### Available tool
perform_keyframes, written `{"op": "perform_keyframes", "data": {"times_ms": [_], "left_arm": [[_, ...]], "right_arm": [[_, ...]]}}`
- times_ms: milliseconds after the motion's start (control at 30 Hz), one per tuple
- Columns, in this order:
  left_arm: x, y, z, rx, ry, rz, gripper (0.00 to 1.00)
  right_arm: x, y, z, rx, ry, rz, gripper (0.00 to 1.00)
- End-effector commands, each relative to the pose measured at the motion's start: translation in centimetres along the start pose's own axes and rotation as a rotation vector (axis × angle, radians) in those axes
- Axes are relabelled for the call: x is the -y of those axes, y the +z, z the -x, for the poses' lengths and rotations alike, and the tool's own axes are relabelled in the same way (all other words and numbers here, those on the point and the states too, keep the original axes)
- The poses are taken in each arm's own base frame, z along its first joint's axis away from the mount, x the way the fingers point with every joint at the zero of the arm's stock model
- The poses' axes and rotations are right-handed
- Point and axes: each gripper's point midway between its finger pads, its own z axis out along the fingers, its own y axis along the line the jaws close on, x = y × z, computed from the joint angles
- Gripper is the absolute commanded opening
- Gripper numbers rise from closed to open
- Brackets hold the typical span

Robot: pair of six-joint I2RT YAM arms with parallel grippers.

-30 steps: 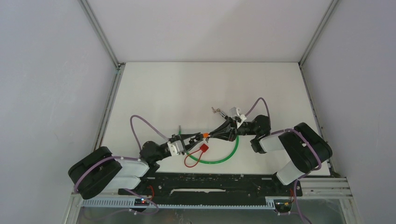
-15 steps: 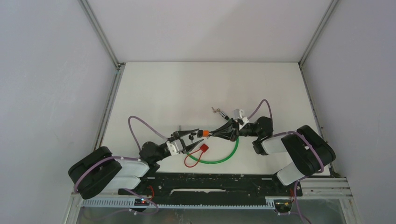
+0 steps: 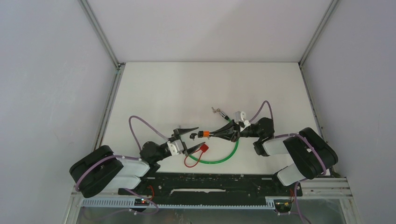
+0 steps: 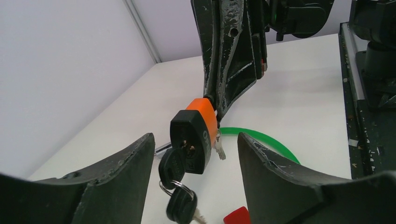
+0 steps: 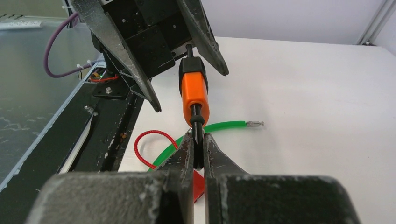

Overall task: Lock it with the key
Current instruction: Lock the lock.

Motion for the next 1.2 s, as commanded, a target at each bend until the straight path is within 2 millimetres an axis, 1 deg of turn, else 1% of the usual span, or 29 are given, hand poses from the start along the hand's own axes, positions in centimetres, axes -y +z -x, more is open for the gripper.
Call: {"op": "perform_keyframes", "data": {"times_ms": [0,67,267,367,433,567,667,733,867,1033,1167], "left_arm": [[-0.9,1.2,2.9,0.107,0.046,0.011,0.69],[-0.9,1.2,2.9,0.107,0.043,0.010,0.69],[-0.8,1.2,3.0,0.110,0.040,0.009,0.69],[-0.4,1.4,2.9,0.110,0.033,-0.016,0.67],[0.2,1.5,2.9,0.110,0.028,-0.056,0.66],[1.4,1.9,2.7,0.106,0.010,-0.131,0.62],[1.5,1.9,2.6,0.103,0.008,-0.135,0.54],[1.5,1.9,2.5,0.097,0.008,-0.136,0.51],[1.5,2.0,2.3,0.084,0.002,-0.137,0.52],[1.4,2.1,2.1,0.072,-0.005,-0.135,0.56],[1.4,2.2,2.0,0.067,-0.008,-0.136,0.54]], "right_arm": [[-0.7,0.2,1.8,0.039,-0.148,0.053,0.00],[-1.2,0.3,1.7,0.036,-0.162,0.084,0.00],[-1.8,0.5,1.5,0.034,-0.195,0.116,0.00],[-1.8,0.6,1.4,0.035,-0.204,0.113,0.00],[-1.8,0.6,1.4,0.037,-0.216,0.111,0.00],[-1.7,0.7,1.4,0.040,-0.227,0.097,0.00],[-1.6,0.6,1.4,0.040,-0.230,0.086,0.00],[-1.5,0.6,1.5,0.042,-0.235,0.077,0.00],[-1.2,0.3,1.8,0.050,-0.256,0.035,0.00],[-1.1,0.0,2.2,0.058,-0.263,0.000,0.00],[-1.1,0.0,2.1,0.058,-0.264,0.000,0.00]]}}
